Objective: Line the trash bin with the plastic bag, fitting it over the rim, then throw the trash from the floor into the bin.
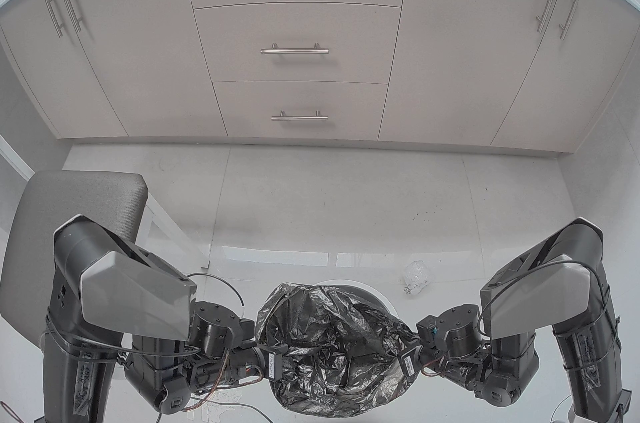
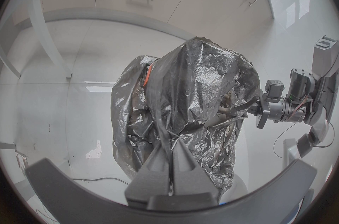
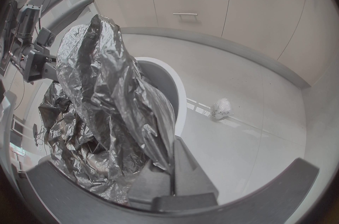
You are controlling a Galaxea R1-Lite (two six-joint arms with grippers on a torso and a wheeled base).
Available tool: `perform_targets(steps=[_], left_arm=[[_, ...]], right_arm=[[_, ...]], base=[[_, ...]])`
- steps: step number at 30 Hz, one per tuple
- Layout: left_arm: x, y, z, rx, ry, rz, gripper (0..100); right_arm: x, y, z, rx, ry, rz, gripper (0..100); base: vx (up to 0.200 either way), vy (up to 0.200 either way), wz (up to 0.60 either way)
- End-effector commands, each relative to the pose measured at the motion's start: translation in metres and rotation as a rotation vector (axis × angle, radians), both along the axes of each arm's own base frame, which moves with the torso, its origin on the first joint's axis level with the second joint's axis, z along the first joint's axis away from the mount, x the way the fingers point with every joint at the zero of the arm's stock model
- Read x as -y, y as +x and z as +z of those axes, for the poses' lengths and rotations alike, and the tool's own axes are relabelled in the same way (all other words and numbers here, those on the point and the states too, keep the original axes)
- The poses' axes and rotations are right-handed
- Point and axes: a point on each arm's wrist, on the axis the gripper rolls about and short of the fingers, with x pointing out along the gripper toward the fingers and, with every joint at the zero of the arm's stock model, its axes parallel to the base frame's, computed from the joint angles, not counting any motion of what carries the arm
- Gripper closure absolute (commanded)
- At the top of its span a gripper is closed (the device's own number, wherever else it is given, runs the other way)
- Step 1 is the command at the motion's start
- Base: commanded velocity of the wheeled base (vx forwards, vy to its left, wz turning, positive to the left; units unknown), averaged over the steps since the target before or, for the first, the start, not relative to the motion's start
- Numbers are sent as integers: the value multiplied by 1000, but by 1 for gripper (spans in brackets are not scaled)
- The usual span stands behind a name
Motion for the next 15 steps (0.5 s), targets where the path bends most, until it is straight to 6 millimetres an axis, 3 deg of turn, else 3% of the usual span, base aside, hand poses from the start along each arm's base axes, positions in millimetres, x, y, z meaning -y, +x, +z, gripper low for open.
perform_targets(steps=[1, 10, 11, 15], left_arm=[[0, 2, -4, 10, -10, 9, 100], [-1, 0, -5, 16, -13, 6, 100], [-1, 0, -5, 15, -13, 6, 100], [-1, 0, -5, 15, -13, 6, 100]], right_arm=[[-2, 5, 2, 32, 12, -20, 100], [-2, 5, 2, 34, 10, -25, 100], [-2, 5, 3, 36, 10, -27, 0], [-2, 5, 3, 33, 19, -29, 0]], base=[[0, 0, 0], [0, 0, 0], [0, 0, 0], [0, 0, 0]])
